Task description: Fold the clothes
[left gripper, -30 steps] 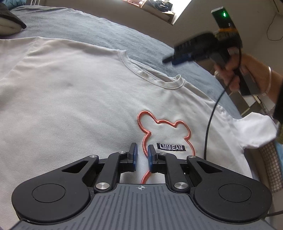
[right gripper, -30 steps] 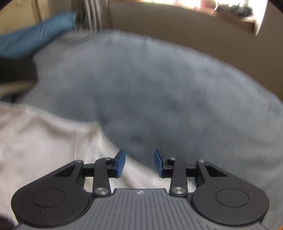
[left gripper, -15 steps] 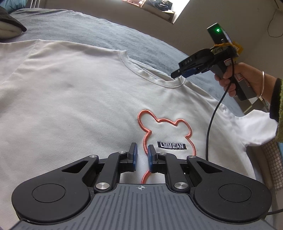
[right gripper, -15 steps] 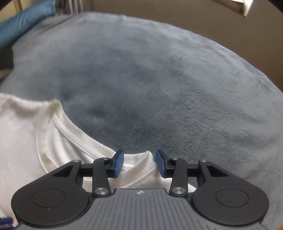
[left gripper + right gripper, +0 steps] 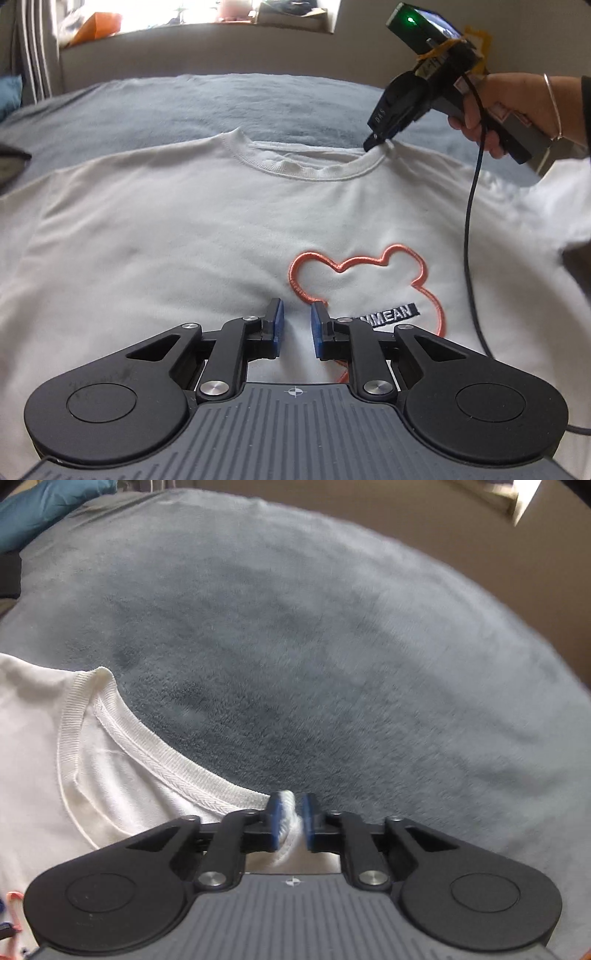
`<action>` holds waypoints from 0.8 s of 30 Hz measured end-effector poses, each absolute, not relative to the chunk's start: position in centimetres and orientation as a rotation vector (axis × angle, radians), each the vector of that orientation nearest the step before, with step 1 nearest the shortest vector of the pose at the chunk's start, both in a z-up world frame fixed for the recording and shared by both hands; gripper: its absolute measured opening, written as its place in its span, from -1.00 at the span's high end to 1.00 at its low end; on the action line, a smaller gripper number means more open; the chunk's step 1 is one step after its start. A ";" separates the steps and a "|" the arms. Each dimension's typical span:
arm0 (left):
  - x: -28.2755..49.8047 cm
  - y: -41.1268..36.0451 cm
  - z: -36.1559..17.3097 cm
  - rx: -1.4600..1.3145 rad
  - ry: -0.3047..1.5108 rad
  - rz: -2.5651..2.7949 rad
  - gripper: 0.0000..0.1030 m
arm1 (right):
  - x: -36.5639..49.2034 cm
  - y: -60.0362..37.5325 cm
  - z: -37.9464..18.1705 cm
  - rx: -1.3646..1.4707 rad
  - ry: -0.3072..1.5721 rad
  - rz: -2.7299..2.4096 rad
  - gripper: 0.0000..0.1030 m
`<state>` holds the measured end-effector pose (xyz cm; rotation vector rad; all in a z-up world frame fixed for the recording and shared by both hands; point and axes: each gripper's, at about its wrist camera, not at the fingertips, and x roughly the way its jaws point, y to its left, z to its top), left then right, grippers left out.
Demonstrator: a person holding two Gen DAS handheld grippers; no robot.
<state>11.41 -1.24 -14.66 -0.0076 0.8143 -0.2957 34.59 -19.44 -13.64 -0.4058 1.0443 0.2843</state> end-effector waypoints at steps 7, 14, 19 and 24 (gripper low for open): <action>11.4 -1.2 -14.8 -0.001 0.806 -0.295 0.67 | 33.0 -18.7 -15.7 -0.447 0.883 0.137 0.93; 11.3 -1.2 -14.8 -0.003 0.804 -0.296 0.67 | 33.4 -19.4 -13.6 -0.358 0.829 0.107 0.53; 11.3 -1.2 -14.8 -0.009 0.803 -0.295 0.67 | 32.2 -19.4 -10.3 -0.268 0.895 0.265 0.51; 11.2 -1.3 -14.7 -0.010 0.803 -0.289 0.67 | 32.8 -17.2 -12.9 -0.230 1.132 0.352 0.55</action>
